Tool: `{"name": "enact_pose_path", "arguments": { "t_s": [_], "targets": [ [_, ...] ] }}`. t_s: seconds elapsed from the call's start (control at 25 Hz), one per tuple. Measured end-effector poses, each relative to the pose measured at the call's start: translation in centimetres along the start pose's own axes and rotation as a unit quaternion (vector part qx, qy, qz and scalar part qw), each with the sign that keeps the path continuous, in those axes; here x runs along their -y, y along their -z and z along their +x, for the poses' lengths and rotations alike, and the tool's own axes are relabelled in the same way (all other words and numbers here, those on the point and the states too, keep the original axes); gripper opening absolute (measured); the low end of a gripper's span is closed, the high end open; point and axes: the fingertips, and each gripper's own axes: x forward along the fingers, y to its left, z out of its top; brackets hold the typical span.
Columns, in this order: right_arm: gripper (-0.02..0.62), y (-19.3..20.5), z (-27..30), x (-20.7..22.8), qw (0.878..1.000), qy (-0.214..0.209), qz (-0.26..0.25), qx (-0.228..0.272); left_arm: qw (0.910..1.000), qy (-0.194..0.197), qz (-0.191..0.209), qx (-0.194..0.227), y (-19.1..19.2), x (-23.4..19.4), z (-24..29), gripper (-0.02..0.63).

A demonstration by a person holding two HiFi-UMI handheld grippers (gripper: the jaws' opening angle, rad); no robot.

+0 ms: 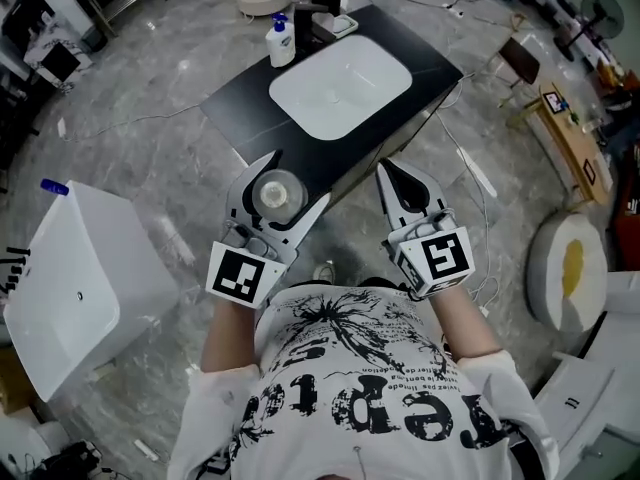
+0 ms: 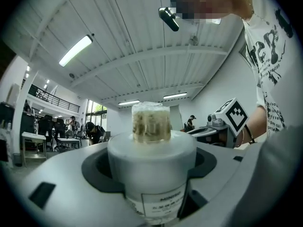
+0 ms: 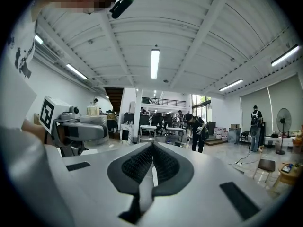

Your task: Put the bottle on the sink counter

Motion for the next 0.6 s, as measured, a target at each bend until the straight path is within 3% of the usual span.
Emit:
{"name": "enact_pose_path", "arguments": {
  "t_s": [0.28,0.6],
  "targets": [
    [0.014,2.1,8.7,2.6,0.999,-0.038,0.014,-0.023,0.9986,-0.042,-0.016,-0.029,3.6,-6.9,3.7,0.348],
    [0.015,2.8,21.7,5.7,0.990,-0.141,-0.003,-0.022,0.9909,-0.126,0.000,-0.046,6.7,-15.7,9.0,0.348]
  ]
}}
